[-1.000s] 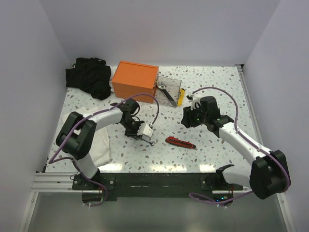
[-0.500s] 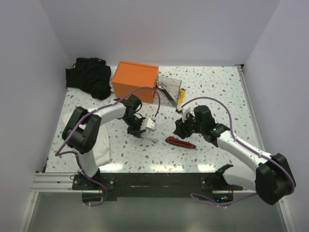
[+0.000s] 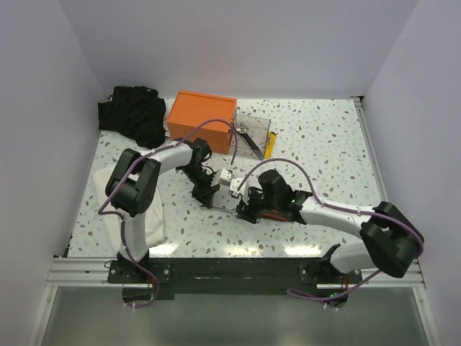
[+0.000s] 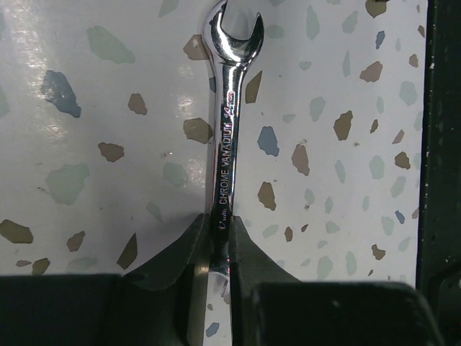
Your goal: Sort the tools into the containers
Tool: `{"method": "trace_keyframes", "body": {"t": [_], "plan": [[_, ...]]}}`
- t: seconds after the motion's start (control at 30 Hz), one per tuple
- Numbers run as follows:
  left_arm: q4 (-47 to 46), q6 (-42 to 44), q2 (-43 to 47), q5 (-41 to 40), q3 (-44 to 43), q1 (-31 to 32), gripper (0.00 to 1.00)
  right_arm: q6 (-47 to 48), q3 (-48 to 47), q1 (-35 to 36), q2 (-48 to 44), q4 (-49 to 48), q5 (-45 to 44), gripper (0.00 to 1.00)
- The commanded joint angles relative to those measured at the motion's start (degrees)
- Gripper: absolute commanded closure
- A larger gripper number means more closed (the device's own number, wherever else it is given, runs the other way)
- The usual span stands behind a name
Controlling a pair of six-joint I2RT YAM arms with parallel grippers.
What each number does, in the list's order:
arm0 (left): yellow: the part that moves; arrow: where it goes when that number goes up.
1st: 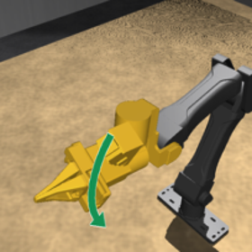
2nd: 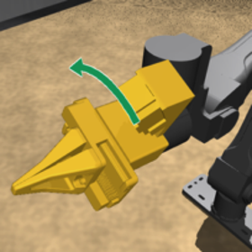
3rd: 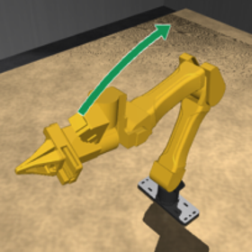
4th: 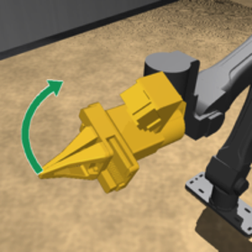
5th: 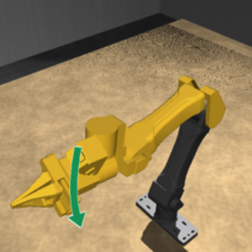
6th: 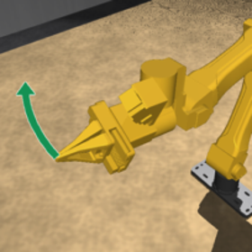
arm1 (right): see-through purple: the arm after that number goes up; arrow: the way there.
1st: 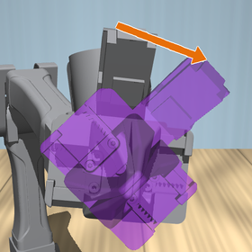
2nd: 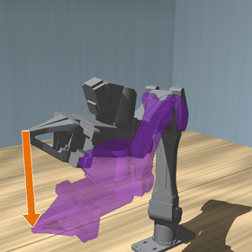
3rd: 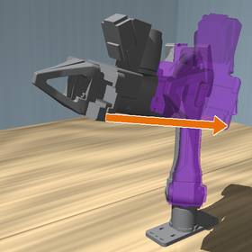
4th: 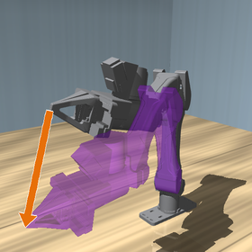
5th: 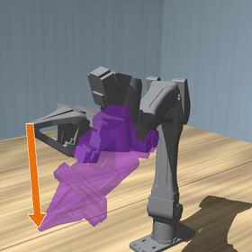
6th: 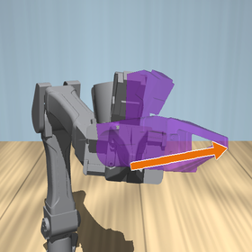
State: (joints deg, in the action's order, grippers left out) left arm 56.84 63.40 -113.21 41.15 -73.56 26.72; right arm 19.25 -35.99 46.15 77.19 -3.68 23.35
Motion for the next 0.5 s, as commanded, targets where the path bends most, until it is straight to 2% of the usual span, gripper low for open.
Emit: {"method": "trace_keyframes", "body": {"t": [0.0,0.13,0.47], "plan": [[6.96,-0.99,-2.63,1.56,-2.02,-0.44,1.0,5.62,-0.93,2.1,2.78,-5.1,-0.32,0.45],[10.73,-1.61,-3.94,3.94,-3.69,-0.88,1.0,7.03,0.65,3.42,3.67,-8.61,-1.03,0.43],[18.04,-1.96,-9.04,11.32,-8.88,-1.85,1.0,9.14,-0.75,3.86,7.88,-6.95,1.87,0.41]]}}
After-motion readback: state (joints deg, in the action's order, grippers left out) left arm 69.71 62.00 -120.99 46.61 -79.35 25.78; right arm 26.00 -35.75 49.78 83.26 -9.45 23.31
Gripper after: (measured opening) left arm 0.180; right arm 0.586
